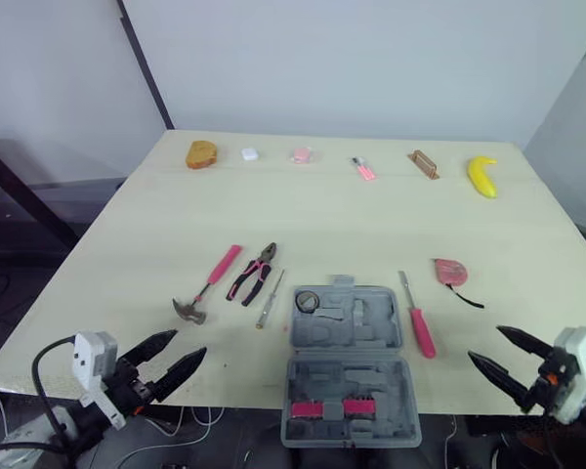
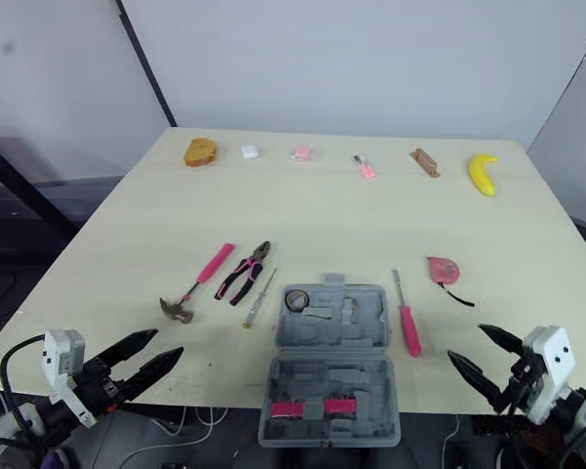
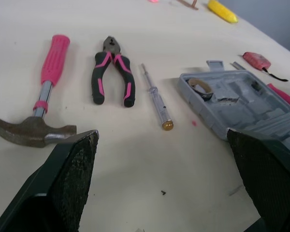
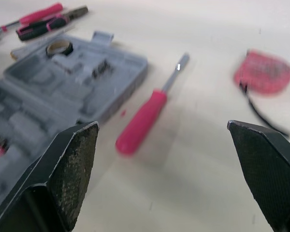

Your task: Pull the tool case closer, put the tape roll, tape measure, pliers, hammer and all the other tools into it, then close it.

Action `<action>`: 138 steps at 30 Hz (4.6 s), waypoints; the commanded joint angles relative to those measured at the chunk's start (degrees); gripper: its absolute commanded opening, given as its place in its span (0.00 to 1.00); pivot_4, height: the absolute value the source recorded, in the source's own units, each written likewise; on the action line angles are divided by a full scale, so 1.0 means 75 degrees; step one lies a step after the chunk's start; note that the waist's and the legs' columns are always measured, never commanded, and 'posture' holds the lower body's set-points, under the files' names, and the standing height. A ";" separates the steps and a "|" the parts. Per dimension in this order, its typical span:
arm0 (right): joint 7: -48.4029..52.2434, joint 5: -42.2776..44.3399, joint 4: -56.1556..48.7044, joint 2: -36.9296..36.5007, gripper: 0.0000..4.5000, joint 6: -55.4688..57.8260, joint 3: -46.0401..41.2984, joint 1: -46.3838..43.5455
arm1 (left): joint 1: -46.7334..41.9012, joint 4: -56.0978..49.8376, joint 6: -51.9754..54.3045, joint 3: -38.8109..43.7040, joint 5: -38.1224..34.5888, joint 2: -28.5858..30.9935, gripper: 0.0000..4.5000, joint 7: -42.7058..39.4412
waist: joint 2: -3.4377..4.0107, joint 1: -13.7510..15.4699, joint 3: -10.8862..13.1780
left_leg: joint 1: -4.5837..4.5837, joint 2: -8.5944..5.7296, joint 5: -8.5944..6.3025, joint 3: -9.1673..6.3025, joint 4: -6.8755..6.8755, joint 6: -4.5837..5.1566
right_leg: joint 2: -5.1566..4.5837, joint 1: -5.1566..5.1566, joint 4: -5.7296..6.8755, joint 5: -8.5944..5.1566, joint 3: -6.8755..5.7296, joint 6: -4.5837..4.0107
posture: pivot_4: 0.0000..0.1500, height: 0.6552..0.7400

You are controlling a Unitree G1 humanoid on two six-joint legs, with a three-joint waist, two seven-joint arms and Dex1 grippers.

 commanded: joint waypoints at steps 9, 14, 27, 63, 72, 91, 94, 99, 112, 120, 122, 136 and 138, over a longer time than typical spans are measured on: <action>-0.1640 -0.0883 0.0233 -0.0653 1.00 0.1679 0.0903 -0.1870 | -0.1257 0.0967 -0.0717 -0.0505 0.0188 0.0308 1.00 -0.1257 | 0.0002 0.0003 -0.0001 | -0.0007 -0.0009 0.0002 -0.0002 0.0001 0.0003 | 0.0014 0.0006 0.0000 0.0001 -0.0005 0.0001 | 1.00 1.00; -0.2130 -0.1246 0.0771 -0.0796 1.00 0.2841 0.1589 -0.2915 | -0.1927 0.1189 -0.0699 -0.0864 0.0238 0.0461 1.00 -0.1745 | 0.0002 -0.0007 -0.0001 | -0.0006 -0.0008 0.0002 -0.0002 0.0002 0.0003 | 0.0022 0.0008 0.0001 0.0002 -0.0003 0.0002 | 1.00 1.00; -0.2884 -0.2151 0.2546 -0.0374 1.00 0.3480 0.2463 -0.4800 | -0.2804 0.0533 -0.0490 -0.1779 0.0240 0.0630 1.00 -0.2277 | 0.0005 0.0008 0.0001 | -0.0014 -0.0008 0.0003 0.0016 0.0007 0.0003 | 0.0030 0.0006 0.0006 0.0017 0.0000 0.0031 | 1.00 1.00; -0.2440 -0.2006 0.0365 -0.0434 0.02 0.3743 0.1981 -0.1856 | -0.3518 -0.1218 0.0663 -0.2769 -0.0339 0.0508 1.00 -0.1543 | 0.0014 0.0092 -0.0003 | -0.0005 -0.0006 0.0004 0.0026 0.0018 0.0002 | 0.0038 0.0026 0.0014 0.0013 -0.0004 0.0050 | 1.00 1.00; -0.2712 -0.1675 -0.1581 -0.0218 0.02 0.4366 0.1883 -0.0007 | -0.3643 -0.1112 0.0731 -0.2928 -0.0299 0.0648 1.00 -0.1860 | 0.0010 0.0008 -0.0006 | 0.0000 -0.0007 0.0003 -0.0022 0.0020 0.0002 | 0.0039 0.0033 0.0014 0.0012 -0.0006 0.0048 | 1.00 1.00; -0.1690 -0.0932 -0.2609 -0.0903 0.20 0.4365 0.1388 0.1208 | -0.3791 -0.1199 0.0894 -0.3035 -0.0256 0.0668 1.00 -0.1843 | 0.0007 0.0014 -0.0007 | -0.0003 -0.0009 0.0002 -0.0033 0.0022 0.0003 | 0.0037 0.0034 0.0013 0.0002 -0.0008 0.0030 | 1.00 1.00; -0.0600 0.0129 -0.2961 -0.1464 0.51 0.4396 0.0472 0.1156 | -0.3827 -0.1213 0.0925 -0.3058 -0.0289 0.0670 1.00 -0.1819 | 0.0006 0.0026 -0.0006 | -0.0003 -0.0011 0.0002 -0.0034 0.0025 0.0004 | 0.0037 0.0035 0.0013 0.0003 -0.0007 0.0032 | 1.00 1.00; 0.1259 0.0791 -0.2486 -0.2832 0.98 0.3570 -0.0318 0.0139 | -0.3918 -0.1216 0.0963 -0.3106 -0.0387 0.0668 1.00 -0.1901 | -0.0001 -0.0011 -0.0002 | 0.0002 -0.0010 0.0002 -0.0040 0.0028 0.0004 | 0.0043 0.0042 0.0013 0.0010 -0.0005 0.0042 | 1.00 1.00; 0.3156 -0.2144 0.1745 -0.3869 0.98 -0.0209 0.3171 -0.3237 | -0.3398 -0.1343 0.0910 -0.2678 -0.0617 0.1044 1.00 -0.2176 | 0.0001 0.0010 0.0008 | -0.0002 -0.0013 0.0003 -0.0037 0.0032 0.0005 | 0.0044 0.0040 0.0008 0.0010 -0.0004 0.0044 | 1.00 1.00; 0.3320 -0.3052 0.3219 -0.3260 0.98 -0.1463 0.4129 -0.4261 | -0.2492 -0.1076 0.0381 -0.2250 -0.0329 0.1173 1.00 -0.2455 | 0.0019 0.0009 0.0017 | 0.0001 -0.0011 0.0003 -0.0026 0.0033 0.0004 | 0.0044 0.0039 0.0009 0.0011 -0.0002 0.0044 | 1.00 1.00; 0.3230 -0.3220 0.3488 -0.3139 0.98 -0.1696 0.4194 -0.4429 | -0.2430 -0.1041 0.0321 -0.2242 -0.0295 0.1173 1.00 -0.2465 | 0.0019 0.0040 0.0017 | 0.0000 -0.0011 0.0004 -0.0012 0.0035 0.0003 | 0.0043 0.0039 0.0009 0.0011 -0.0005 0.0044 | 1.00 1.00; 0.3516 -0.3806 0.4557 -0.2830 0.98 -0.2183 0.4606 -0.5224 | -0.2620 -0.1446 0.0615 -0.2279 -0.0544 0.1174 1.00 -0.2168 | 0.0022 0.0011 0.0016 | 0.0001 -0.0011 0.0004 0.0014 0.0037 0.0002 | 0.0042 0.0039 0.0013 0.0012 -0.0004 0.0044 | 1.00 1.00; 0.3493 -0.3905 0.4761 -0.2737 0.98 -0.2269 0.4671 -0.5334 | -0.2601 -0.1465 0.0622 -0.2278 -0.0540 0.1171 1.00 -0.2173 | 0.0022 0.0007 0.0017 | 0.0001 -0.0010 0.0004 0.0014 0.0037 0.0002 | 0.0043 0.0039 0.0015 0.0012 -0.0004 0.0045 | 1.00 1.00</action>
